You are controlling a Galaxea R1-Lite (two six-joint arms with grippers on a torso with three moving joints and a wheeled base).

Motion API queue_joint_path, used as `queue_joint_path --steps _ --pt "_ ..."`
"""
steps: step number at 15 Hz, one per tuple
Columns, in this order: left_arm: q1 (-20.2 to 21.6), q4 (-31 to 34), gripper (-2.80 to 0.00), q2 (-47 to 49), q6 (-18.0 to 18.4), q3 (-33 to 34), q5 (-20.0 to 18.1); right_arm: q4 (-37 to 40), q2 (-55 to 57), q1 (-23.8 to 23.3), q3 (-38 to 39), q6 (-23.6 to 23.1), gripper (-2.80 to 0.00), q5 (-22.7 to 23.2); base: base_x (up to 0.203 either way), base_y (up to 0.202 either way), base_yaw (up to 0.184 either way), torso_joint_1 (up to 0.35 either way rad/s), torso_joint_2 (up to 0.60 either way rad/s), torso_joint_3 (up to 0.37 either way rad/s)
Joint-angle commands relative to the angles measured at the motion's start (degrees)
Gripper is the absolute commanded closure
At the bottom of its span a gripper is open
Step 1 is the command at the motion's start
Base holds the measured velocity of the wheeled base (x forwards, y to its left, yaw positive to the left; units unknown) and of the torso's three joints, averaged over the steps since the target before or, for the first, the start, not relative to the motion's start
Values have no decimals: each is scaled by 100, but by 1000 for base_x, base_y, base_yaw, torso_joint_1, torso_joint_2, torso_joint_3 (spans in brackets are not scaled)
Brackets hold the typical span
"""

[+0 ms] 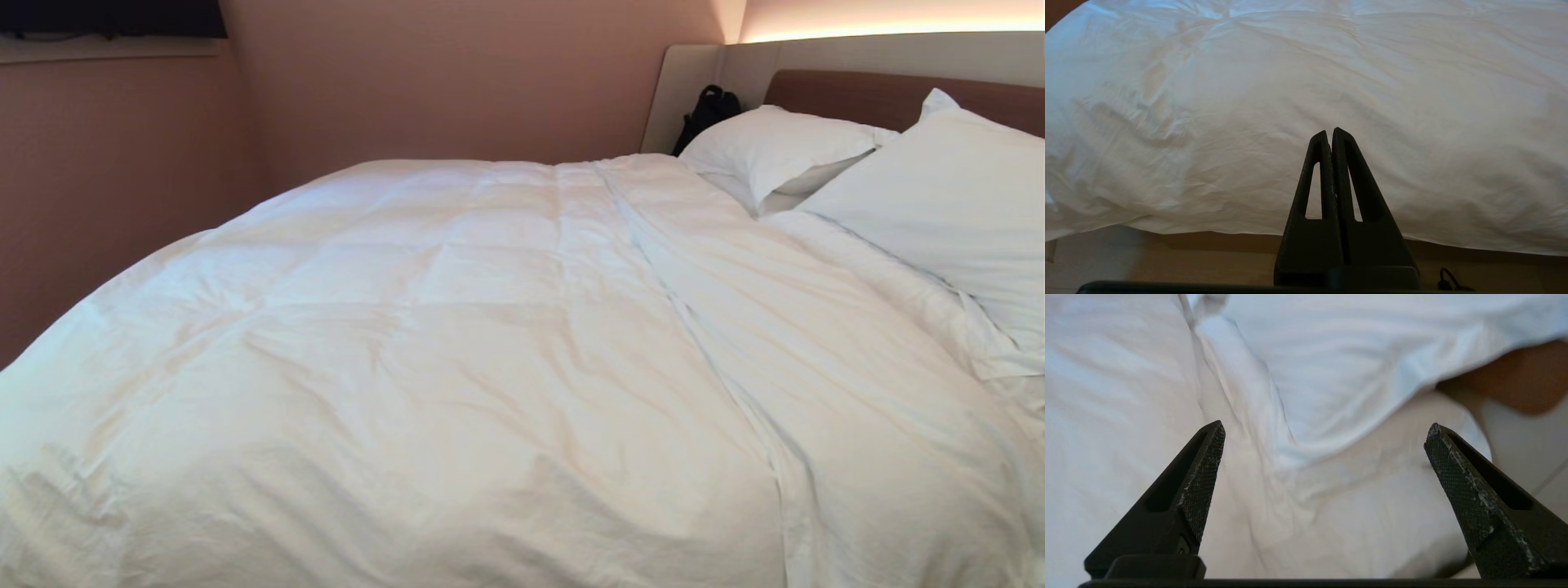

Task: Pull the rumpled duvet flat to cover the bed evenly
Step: Flatten the corners of the folded blanket

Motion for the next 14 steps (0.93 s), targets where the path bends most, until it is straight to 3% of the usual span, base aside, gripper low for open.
queue_joint_path --steps 1,12,13,14 --pt "2 -9 0 2 -1 0 -6 4436 -545 104 -321 158 -280 58 0 0 0 0 0 0" --pt "2 0 0 2 -1 0 3 6931 -1196 490 -646 141 -280 76 0 0 0 0 0 0" --pt "2 -9 0 2 -1 0 -6 6952 -1181 504 -640 134 0 69 0 0 0 0 0 0" --pt "2 -9 0 2 -1 0 -6 6958 -1176 508 -634 132 0 67 0 0 0 0 0 0"
